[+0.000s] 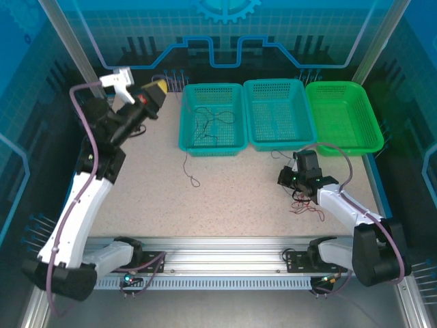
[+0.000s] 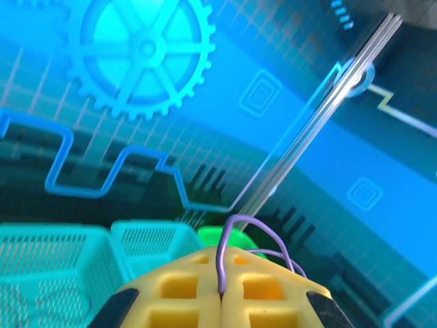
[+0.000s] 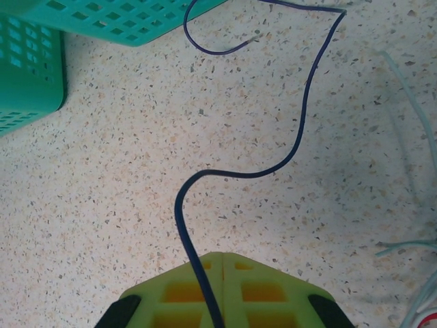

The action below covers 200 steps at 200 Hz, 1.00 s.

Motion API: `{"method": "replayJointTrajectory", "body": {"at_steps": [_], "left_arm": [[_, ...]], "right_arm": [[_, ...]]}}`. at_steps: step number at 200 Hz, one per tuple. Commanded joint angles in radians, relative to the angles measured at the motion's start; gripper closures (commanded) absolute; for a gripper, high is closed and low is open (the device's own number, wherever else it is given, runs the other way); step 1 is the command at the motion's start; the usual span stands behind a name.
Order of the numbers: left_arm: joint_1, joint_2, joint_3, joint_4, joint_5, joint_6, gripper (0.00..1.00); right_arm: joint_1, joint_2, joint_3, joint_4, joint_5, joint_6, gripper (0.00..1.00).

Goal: Untangle the cables

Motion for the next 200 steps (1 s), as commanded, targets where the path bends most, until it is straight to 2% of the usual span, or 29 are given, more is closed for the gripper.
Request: {"method": "replayJointTrajectory", "body": {"at_steps": [1, 65, 123, 128, 146, 152, 164, 200], "left_arm": [[-0.004, 0.138, 0.083, 0.062, -0.055, 0.006, 1.00], [-0.007, 0.513, 0.200, 0.112, -0.081, 0.013, 1.00], [-0.063, 0.767, 0.286, -0.088, -0.138, 0.123, 1.00], [-0.068, 0.782, 0.297, -0.112, -0.156, 0.132, 0.94], [-0.081, 0.809, 0.325, -0.187, -0.201, 0.161, 0.54], [-0.084, 0.808, 0.332, -0.206, -0.210, 0.175, 0.45], [-0.090, 0.793, 0.339, -0.235, -0.242, 0.205, 0.41], [-0.116, 0.684, 0.316, -0.291, -0.274, 0.289, 0.39]], "right_arm": [[0.014, -0.023, 0.023, 0.005, -0.011, -0.006, 1.00], [0.022, -0.093, 0.009, -0.039, -0.008, -0.010, 1.00], [0.039, -0.109, 0.009, -0.055, 0.005, -0.007, 1.00], [0.040, -0.110, 0.012, -0.057, 0.005, -0.008, 1.00], [0.044, -0.113, 0.020, -0.067, 0.007, -0.012, 1.00], [0.044, -0.115, 0.022, -0.070, 0.008, -0.014, 1.00], [0.046, -0.119, 0.025, -0.075, 0.011, -0.017, 1.00], [0.050, -0.119, 0.027, -0.072, 0.006, -0.016, 1.00]]}}
